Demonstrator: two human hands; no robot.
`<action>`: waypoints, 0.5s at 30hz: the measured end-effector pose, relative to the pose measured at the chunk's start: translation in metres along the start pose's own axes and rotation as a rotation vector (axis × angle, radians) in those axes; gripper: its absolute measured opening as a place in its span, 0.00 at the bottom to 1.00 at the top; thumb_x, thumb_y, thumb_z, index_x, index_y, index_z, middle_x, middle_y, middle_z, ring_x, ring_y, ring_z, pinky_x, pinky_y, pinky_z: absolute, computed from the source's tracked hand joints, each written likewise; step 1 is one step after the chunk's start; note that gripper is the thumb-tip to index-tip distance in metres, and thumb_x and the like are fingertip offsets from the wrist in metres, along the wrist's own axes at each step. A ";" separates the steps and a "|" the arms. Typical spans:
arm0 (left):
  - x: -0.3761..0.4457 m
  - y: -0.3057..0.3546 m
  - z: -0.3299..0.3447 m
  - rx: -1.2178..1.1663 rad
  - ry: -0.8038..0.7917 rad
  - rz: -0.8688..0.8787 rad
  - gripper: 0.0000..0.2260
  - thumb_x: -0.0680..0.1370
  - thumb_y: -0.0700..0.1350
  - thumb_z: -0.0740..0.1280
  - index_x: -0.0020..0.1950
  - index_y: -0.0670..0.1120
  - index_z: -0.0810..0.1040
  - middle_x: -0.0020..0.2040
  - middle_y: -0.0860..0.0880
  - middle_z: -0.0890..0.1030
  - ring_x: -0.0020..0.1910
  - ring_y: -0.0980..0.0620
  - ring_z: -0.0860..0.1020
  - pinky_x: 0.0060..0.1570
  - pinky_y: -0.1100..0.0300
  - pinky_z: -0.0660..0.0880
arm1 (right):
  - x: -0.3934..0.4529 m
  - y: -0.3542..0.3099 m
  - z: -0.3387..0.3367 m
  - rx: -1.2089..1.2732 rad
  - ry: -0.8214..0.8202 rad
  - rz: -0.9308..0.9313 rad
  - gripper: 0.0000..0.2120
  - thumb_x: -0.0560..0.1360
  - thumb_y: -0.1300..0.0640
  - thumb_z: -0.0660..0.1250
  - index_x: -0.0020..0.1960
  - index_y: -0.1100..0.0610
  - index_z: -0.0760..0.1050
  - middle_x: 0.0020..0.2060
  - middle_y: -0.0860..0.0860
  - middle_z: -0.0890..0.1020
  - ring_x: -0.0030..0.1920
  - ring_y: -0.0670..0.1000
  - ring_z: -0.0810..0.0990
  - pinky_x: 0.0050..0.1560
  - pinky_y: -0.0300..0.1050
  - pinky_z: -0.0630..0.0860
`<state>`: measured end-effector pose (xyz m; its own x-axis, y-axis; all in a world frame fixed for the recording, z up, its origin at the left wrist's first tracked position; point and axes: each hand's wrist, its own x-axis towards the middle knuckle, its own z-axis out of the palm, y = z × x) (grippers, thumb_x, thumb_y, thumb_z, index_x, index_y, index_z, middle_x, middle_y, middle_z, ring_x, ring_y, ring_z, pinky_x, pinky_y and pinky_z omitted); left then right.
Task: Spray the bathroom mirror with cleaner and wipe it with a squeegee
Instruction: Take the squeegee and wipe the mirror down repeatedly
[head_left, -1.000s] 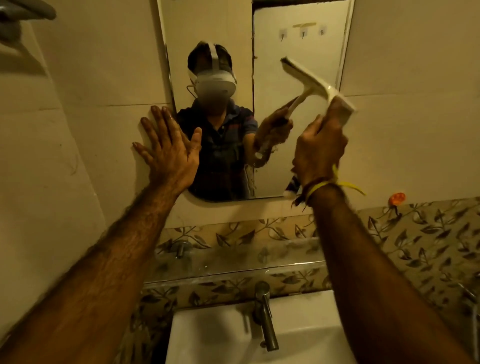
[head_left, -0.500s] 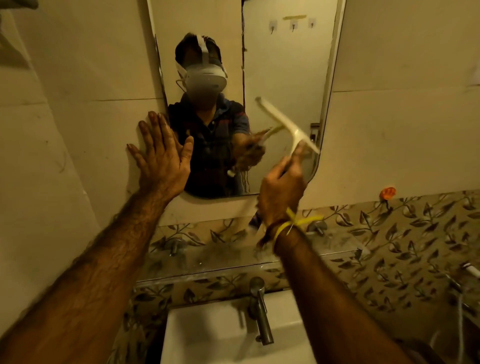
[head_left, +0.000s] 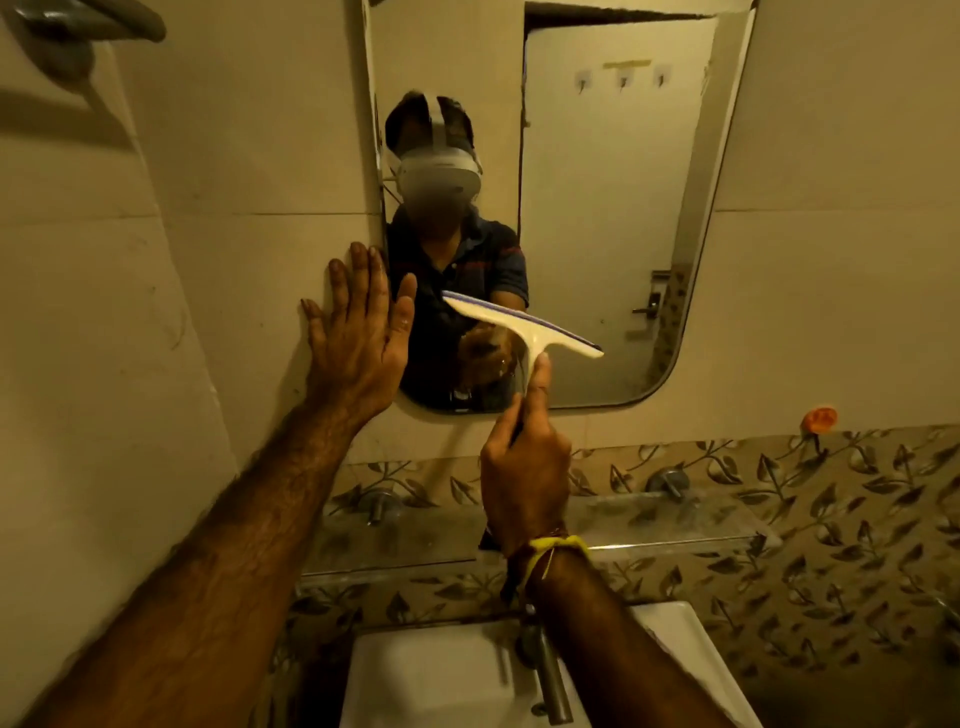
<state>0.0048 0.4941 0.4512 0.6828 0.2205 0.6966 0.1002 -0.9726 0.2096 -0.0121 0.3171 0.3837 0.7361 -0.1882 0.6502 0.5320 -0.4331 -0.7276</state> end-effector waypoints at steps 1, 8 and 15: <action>-0.001 -0.002 -0.001 -0.050 0.001 0.021 0.28 0.81 0.61 0.35 0.79 0.55 0.33 0.81 0.49 0.36 0.80 0.45 0.38 0.76 0.33 0.40 | -0.003 -0.002 0.002 -0.002 -0.020 -0.002 0.27 0.82 0.53 0.55 0.79 0.48 0.52 0.31 0.53 0.78 0.27 0.51 0.75 0.27 0.45 0.75; -0.004 -0.010 -0.011 -0.247 -0.004 -0.008 0.30 0.81 0.61 0.39 0.82 0.52 0.40 0.82 0.52 0.39 0.81 0.51 0.38 0.77 0.40 0.36 | 0.029 -0.026 0.018 -0.177 -0.058 -0.240 0.29 0.82 0.52 0.52 0.80 0.49 0.43 0.32 0.52 0.78 0.29 0.51 0.77 0.30 0.46 0.79; -0.006 -0.023 -0.012 -0.391 -0.028 0.021 0.29 0.82 0.59 0.43 0.82 0.53 0.42 0.82 0.54 0.40 0.80 0.56 0.38 0.78 0.44 0.35 | -0.002 0.008 0.020 -0.422 -0.080 -0.410 0.30 0.79 0.60 0.60 0.79 0.49 0.54 0.29 0.51 0.74 0.24 0.48 0.67 0.22 0.41 0.66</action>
<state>-0.0106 0.5156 0.4503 0.7015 0.1938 0.6858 -0.1936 -0.8743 0.4451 -0.0013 0.3314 0.3718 0.5437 0.1281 0.8294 0.5790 -0.7727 -0.2602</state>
